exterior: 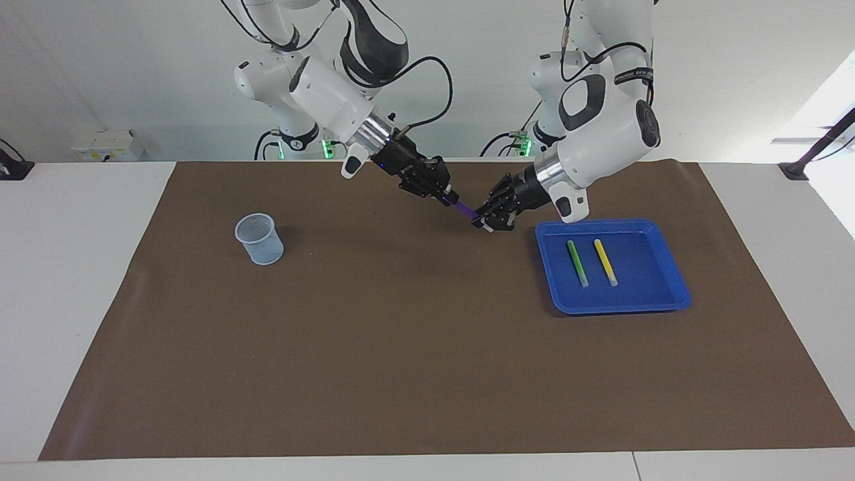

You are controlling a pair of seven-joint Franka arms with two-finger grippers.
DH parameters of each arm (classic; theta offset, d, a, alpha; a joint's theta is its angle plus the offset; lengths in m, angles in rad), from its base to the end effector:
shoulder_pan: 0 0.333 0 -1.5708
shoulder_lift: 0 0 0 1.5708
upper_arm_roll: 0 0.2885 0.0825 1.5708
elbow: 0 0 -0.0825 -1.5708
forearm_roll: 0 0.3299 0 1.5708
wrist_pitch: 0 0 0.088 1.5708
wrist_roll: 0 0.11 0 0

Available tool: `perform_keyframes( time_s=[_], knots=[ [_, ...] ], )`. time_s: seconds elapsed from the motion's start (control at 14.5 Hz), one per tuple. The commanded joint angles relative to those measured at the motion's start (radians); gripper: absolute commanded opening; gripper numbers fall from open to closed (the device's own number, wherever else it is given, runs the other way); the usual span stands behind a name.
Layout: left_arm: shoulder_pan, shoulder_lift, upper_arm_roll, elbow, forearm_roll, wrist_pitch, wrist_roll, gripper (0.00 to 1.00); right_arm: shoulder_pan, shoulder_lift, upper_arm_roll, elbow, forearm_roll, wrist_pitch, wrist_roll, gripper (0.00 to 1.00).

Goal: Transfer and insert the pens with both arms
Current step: 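Grasp the purple pen with the right gripper while the left gripper releases, then insert the purple pen into the clear cup with the right gripper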

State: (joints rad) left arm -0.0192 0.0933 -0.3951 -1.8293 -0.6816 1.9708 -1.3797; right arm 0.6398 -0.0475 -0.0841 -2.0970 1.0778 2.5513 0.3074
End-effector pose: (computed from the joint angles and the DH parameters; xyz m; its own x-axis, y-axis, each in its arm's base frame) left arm 0.4840 -0.2519 0.4901 0.2930 0.7313 -0.6159 0.9472 -0.3095 0.0831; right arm 0.4533 0.2685 0.4866 0.8856 -0.4390 -0.1518 -0.3827 -0.5044 -0.7741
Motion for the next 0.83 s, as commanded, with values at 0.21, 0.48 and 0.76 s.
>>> perform_keyframes(
  time_s=[0.21, 0.48, 0.76],
  knots=[
    [0.097, -0.044, 0.016, -0.019, 0.098, -0.056, 0.219, 1.00, -0.286, -0.107, 0.000, 0.038, -0.409, -0.492, -0.057, 0.00],
    [0.224, -0.050, 0.016, -0.033, 0.259, -0.115, 0.581, 1.00, -0.477, -0.111, -0.002, 0.115, -0.736, -0.798, -0.409, 0.00],
    [0.320, -0.037, 0.016, -0.091, 0.439, -0.098, 1.021, 1.00, -0.512, -0.118, 0.000, 0.098, -1.060, -0.804, -0.603, 0.00]
  ],
)
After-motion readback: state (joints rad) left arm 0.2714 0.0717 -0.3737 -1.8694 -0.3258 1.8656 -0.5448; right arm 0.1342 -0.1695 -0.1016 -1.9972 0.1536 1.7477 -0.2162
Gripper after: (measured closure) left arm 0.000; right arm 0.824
